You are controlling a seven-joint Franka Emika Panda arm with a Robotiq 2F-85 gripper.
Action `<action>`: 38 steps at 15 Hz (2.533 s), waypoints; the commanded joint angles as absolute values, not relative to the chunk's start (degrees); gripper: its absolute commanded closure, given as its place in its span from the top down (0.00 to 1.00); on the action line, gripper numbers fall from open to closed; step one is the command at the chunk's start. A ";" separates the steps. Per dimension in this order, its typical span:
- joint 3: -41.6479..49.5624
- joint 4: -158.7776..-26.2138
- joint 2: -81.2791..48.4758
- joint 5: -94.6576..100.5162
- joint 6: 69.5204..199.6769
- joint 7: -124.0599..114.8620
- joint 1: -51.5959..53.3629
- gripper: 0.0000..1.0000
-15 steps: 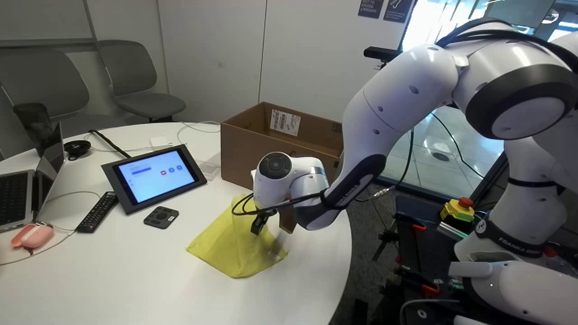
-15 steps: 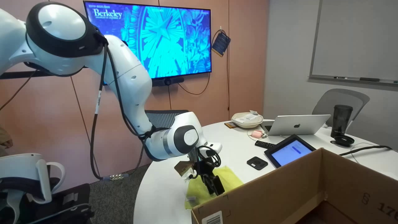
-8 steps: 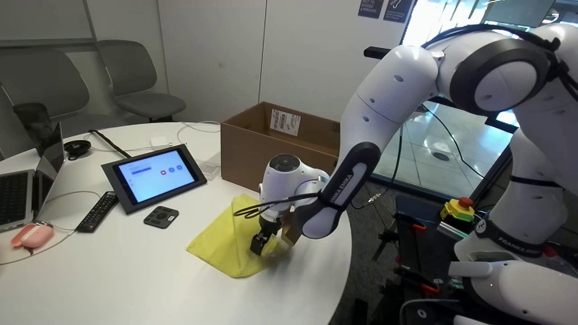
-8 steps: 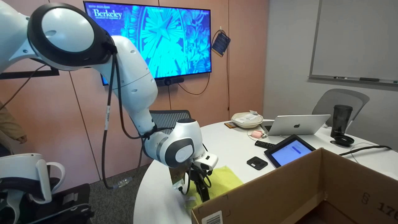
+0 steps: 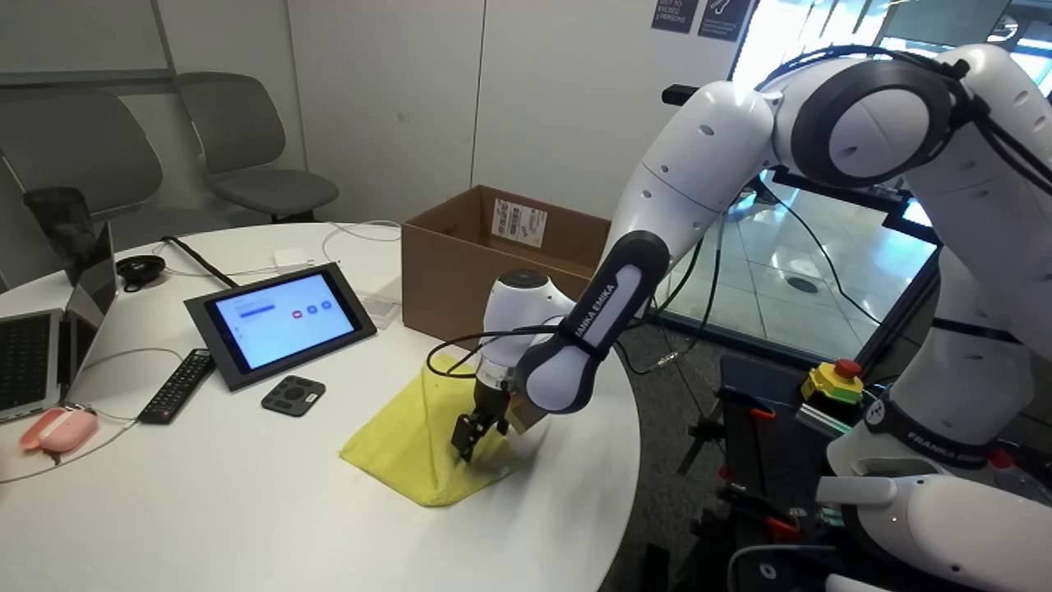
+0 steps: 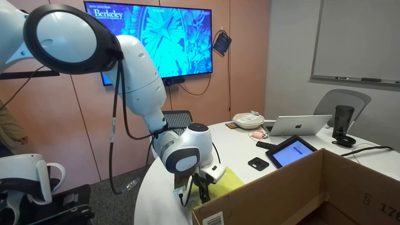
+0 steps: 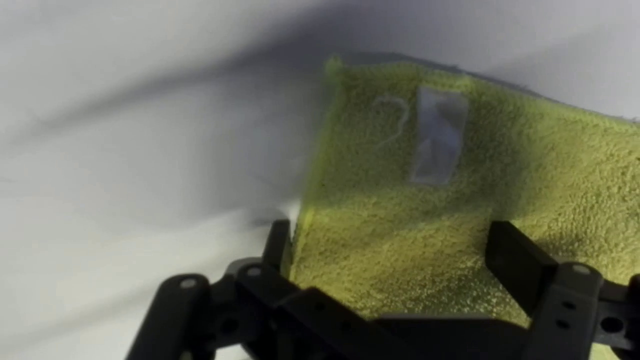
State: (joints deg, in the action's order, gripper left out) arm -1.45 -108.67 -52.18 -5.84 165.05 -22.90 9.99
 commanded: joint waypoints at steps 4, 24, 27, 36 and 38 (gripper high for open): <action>-3.08 -107.31 -52.85 -8.78 163.90 -20.17 8.70 0.61; 0.58 -104.22 -47.88 -5.39 161.07 -18.34 14.83 0.08; 2.33 -98.61 -50.07 -3.12 159.03 -18.77 17.48 0.10; 4.10 -78.01 -60.77 2.19 151.69 -18.77 21.37 0.08; 4.51 -72.75 -64.29 3.37 148.29 -18.66 21.72 0.07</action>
State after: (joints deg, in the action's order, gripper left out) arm 3.15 -83.05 -57.80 1.40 152.94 -18.51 20.65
